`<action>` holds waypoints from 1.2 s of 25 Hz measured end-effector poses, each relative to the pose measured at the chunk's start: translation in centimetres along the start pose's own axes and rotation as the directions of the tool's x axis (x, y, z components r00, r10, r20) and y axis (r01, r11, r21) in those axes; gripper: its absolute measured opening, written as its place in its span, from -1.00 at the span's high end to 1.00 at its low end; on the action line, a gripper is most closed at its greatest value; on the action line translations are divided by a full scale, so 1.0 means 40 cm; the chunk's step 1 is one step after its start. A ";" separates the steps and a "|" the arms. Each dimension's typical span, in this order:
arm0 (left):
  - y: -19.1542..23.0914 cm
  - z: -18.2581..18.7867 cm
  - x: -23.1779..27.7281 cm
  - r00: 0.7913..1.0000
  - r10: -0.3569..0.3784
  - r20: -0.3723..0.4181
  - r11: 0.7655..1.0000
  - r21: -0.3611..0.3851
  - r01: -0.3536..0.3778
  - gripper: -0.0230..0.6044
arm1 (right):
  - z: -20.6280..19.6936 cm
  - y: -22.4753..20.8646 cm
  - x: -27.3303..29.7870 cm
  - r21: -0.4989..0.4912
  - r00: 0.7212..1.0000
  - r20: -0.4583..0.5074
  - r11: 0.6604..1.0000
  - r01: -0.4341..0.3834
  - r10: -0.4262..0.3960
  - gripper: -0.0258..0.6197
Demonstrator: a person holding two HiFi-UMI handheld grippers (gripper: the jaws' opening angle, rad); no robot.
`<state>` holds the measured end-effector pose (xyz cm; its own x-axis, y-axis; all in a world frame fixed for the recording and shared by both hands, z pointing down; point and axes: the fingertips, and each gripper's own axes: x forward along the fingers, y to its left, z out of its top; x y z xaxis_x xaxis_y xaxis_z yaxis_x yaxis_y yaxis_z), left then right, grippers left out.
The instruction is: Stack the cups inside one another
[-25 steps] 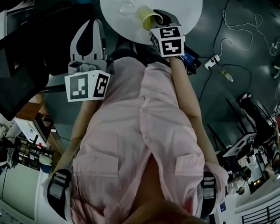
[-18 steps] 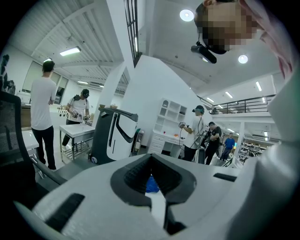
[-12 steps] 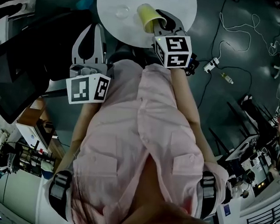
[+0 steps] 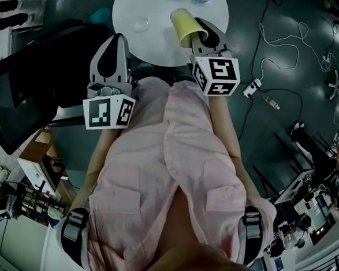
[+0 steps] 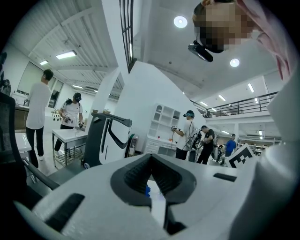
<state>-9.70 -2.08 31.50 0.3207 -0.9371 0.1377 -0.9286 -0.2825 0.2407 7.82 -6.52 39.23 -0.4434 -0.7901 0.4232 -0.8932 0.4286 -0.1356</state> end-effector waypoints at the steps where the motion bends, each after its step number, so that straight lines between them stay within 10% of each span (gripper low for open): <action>1: -0.007 0.002 0.002 1.000 -0.003 0.006 1.000 0.003 0.003 0.88 | 0.008 -0.008 -0.012 0.005 1.000 0.014 1.000 0.004 -0.004 0.81; 18: -0.071 0.058 0.007 0.997 -0.021 0.075 0.998 0.054 0.017 0.88 | 0.128 -0.101 -0.192 0.083 0.970 0.238 0.996 0.025 -0.045 0.81; 30: -0.108 0.046 0.000 0.997 -0.029 0.077 0.999 0.023 0.028 0.88 | 0.093 -0.086 -0.229 0.093 0.975 0.221 0.995 -0.022 0.001 0.81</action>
<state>-6.04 -1.23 28.68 0.3325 -0.9414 0.0562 -0.9233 -0.3128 0.2227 14.66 -2.38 32.47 -0.4497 -0.8671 0.2141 -0.8862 0.4033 -0.2281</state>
